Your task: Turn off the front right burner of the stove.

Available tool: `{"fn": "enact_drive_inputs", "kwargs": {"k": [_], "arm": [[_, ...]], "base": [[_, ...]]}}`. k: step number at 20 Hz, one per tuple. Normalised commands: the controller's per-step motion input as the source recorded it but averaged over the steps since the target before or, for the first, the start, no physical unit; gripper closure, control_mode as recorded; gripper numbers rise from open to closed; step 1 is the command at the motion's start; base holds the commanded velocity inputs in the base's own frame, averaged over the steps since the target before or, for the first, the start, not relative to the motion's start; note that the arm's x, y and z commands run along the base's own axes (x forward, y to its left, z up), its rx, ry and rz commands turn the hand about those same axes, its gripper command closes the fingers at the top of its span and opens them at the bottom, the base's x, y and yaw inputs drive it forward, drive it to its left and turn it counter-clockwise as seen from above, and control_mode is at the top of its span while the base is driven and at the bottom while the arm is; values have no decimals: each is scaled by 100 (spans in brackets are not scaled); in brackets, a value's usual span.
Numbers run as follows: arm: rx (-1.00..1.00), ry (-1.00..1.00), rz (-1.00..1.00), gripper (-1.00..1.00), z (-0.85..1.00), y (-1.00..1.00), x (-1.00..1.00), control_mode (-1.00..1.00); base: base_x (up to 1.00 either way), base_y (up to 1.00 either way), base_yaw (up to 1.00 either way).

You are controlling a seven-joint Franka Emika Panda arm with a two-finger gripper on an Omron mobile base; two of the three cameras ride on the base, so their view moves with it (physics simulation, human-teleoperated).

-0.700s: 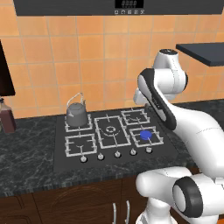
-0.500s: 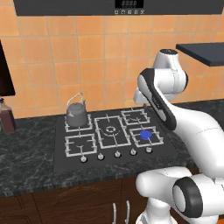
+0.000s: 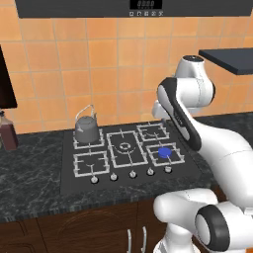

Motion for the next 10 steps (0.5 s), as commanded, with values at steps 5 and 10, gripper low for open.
{"fn": "enact_drive_inputs", "kwargs": {"k": [5, 10], "arm": [[7, 1, 0, -100, -32, -12, -69, -100], [1, 11, 2, -100, -65, -24, -21, -100]], "base": [[0, 0, 0], [0, 0, 0]]}}
